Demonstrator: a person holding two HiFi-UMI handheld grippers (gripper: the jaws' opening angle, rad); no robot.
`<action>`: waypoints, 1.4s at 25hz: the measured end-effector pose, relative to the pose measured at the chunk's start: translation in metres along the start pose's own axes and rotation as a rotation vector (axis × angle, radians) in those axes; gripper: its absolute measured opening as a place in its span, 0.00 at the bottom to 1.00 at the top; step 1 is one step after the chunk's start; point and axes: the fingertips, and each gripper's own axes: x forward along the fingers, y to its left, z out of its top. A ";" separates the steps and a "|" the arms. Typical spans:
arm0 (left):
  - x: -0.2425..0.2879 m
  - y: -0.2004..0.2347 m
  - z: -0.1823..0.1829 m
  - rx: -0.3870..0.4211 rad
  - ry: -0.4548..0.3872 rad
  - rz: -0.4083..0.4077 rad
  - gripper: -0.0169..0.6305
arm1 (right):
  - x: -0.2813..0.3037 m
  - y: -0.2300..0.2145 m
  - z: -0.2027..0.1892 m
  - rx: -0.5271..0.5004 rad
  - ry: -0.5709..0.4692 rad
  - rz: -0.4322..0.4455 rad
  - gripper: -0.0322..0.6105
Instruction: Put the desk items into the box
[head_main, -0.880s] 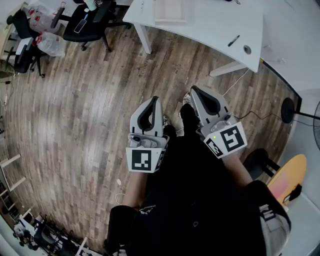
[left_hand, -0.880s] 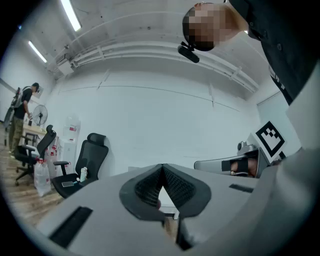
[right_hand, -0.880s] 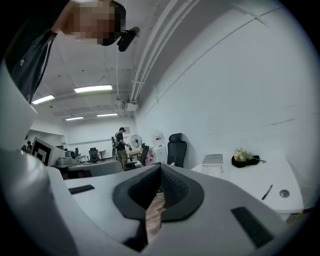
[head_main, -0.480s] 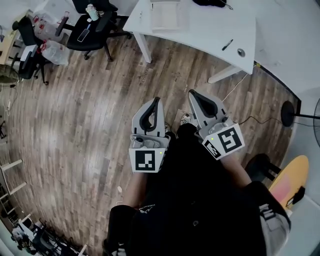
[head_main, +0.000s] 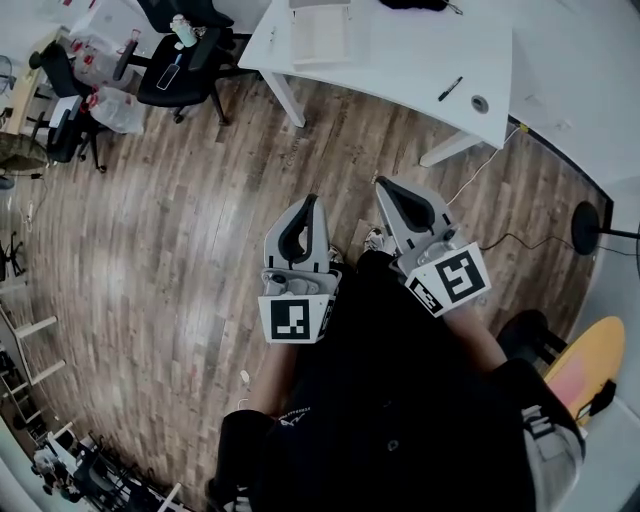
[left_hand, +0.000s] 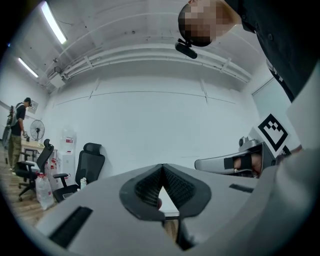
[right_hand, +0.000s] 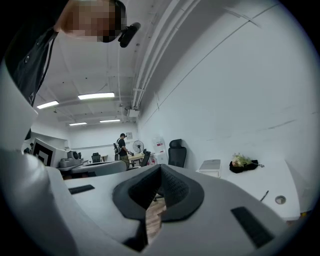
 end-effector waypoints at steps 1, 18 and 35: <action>0.003 -0.004 -0.002 -0.002 0.007 0.002 0.04 | -0.004 -0.006 0.001 0.004 -0.007 -0.002 0.05; 0.067 0.002 -0.012 -0.031 -0.020 0.036 0.04 | 0.007 -0.077 -0.003 0.003 0.008 -0.068 0.05; 0.229 0.116 0.002 -0.029 -0.022 -0.268 0.04 | 0.181 -0.136 0.023 0.019 0.014 -0.303 0.05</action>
